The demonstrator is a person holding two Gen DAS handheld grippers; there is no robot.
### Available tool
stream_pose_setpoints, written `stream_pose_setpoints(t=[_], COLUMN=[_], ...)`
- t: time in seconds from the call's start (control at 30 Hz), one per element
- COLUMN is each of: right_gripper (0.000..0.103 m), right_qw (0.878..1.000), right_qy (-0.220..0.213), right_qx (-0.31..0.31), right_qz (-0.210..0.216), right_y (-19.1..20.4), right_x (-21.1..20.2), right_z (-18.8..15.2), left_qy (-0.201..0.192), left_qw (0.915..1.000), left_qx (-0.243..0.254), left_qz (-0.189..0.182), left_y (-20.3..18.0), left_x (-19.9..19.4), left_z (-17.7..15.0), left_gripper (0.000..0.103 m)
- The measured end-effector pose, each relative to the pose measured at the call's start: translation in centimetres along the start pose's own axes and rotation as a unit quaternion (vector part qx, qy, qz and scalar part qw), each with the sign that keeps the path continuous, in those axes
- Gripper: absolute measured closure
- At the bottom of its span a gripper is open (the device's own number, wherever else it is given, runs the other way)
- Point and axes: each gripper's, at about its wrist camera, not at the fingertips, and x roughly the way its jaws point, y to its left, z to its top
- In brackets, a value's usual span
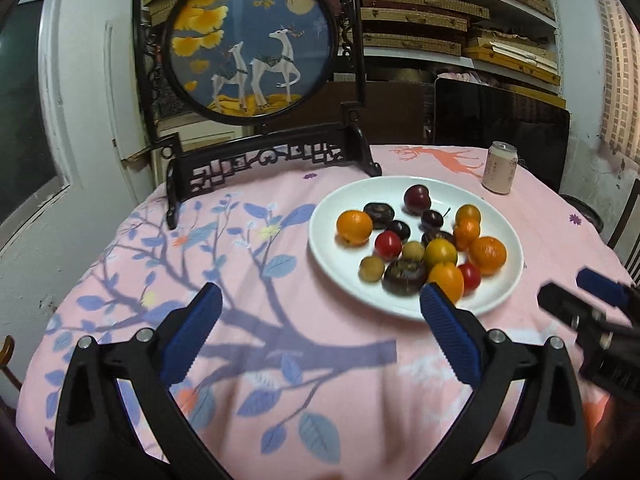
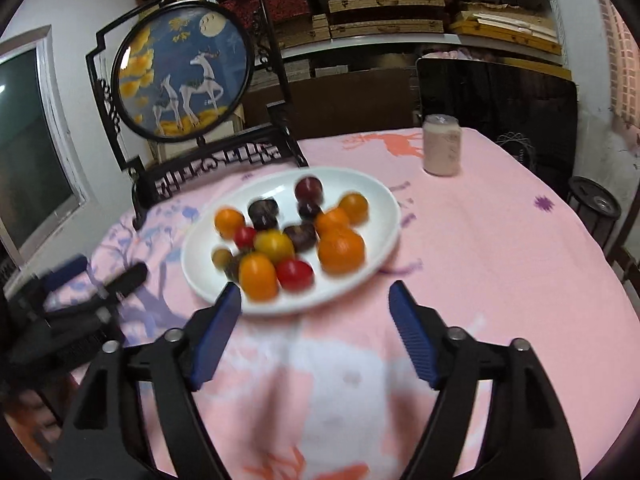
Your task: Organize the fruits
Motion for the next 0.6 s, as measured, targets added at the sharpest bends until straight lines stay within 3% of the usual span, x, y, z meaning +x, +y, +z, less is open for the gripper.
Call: stream_pose_setpoints(t=[0.1, 0.37, 0.6], right_gripper=[0.026, 0.026, 0.026], right_qw=[1.000, 1.000, 1.000], right_qy=[0.016, -0.009, -0.009], right_qx=[-0.004, -0.011, -0.015], right_qz=[0.008, 0.005, 0.009], right_y=[0.1, 0.6, 1.0], right_x=[0.3, -0.7, -1.1], right_z=[-0.8, -0.6, -0.7], left_qy=[0.001, 0.017, 0.013], left_qw=[1.0000, 0.9996, 0.9997], left_qx=[-0.003, -0.015, 0.021], left_qz=[0.001, -0.018, -0.010], left_y=[0.3, 1.0, -0.7], left_x=[-0.6, -0.5, -1.3], left_z=[-0.5, -0.1, -0.6], left_gripper=[0.002, 0.002, 0.002])
